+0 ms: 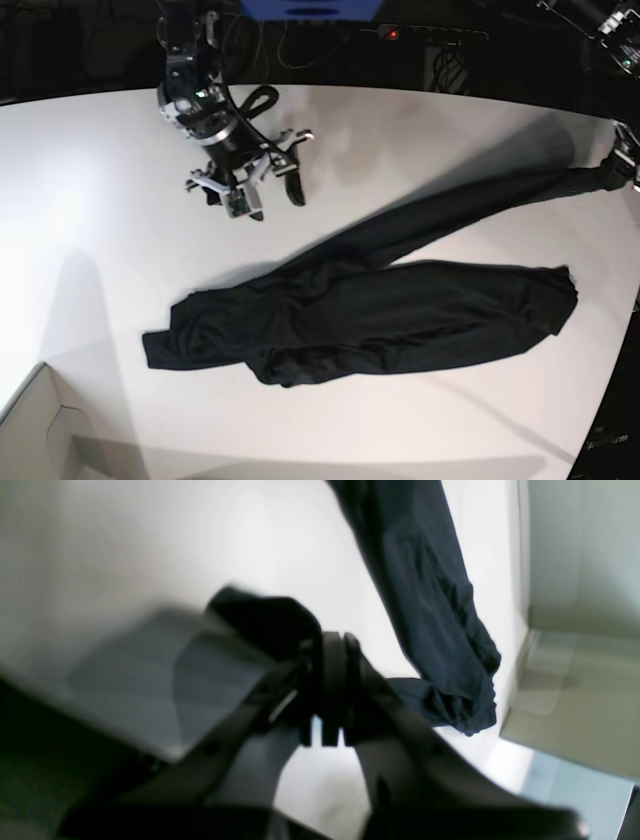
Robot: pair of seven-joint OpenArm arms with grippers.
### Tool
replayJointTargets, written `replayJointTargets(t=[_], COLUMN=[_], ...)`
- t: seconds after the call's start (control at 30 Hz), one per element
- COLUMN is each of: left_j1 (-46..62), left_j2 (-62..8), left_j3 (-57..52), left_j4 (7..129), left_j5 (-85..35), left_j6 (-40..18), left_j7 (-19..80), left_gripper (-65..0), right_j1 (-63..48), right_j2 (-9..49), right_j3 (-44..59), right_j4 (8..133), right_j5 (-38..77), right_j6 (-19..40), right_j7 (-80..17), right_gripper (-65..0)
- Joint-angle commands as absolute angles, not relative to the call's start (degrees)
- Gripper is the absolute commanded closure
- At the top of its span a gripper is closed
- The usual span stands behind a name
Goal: Layout the t-shirt on the table in an organized manner, then fold the t-shirt properly
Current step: 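Pull a sleeve outward with the left gripper, stretching it long, then grasp the shirt fabric with the right gripper and lift it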
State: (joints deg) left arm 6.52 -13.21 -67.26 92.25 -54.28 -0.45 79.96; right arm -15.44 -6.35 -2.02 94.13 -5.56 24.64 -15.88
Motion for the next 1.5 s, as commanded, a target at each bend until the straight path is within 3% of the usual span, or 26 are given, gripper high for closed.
replayJointTargets(t=[0.0, 0.23, 0.47, 0.87, 1.47], left_j1=[6.29, 8.04, 8.75, 8.75, 5.85], left_j2=[-14.46, -14.81, -15.96, -15.96, -15.78], left_j3=[-68.62, -73.98, -75.03, -74.86, -74.59], left_j4=[93.41, 93.67, 93.58, 93.23, 93.14], left_j5=[-56.84, -56.57, -56.84, -56.66, -56.31], left_j6=[0.22, 0.04, -0.04, -0.04, 0.22], left_j7=[80.0, 80.0, 80.0, 80.0, 80.0], left_gripper=[-0.1, -0.1, -0.1, -0.1, -0.1], right_j1=[-14.99, -13.23, -5.49, 6.55, 9.71], right_j2=[-6.46, -6.9, -7.25, -7.34, -8.84], right_j3=[-2.68, -5.93, -5.23, 13.32, 10.86], right_j4=[95.08, 94.64, 85.67, 72.22, 69.23], right_j5=[-4.7, -4.79, -4.97, -4.79, -4.7], right_j6=[24.57, 24.4, 24.4, 24.75, 24.84], right_j7=[-14.29, -14.55, -14.64, -14.73, -14.29], right_gripper=[-39.6, -39.8, -39.8, -39.8, -39.8])
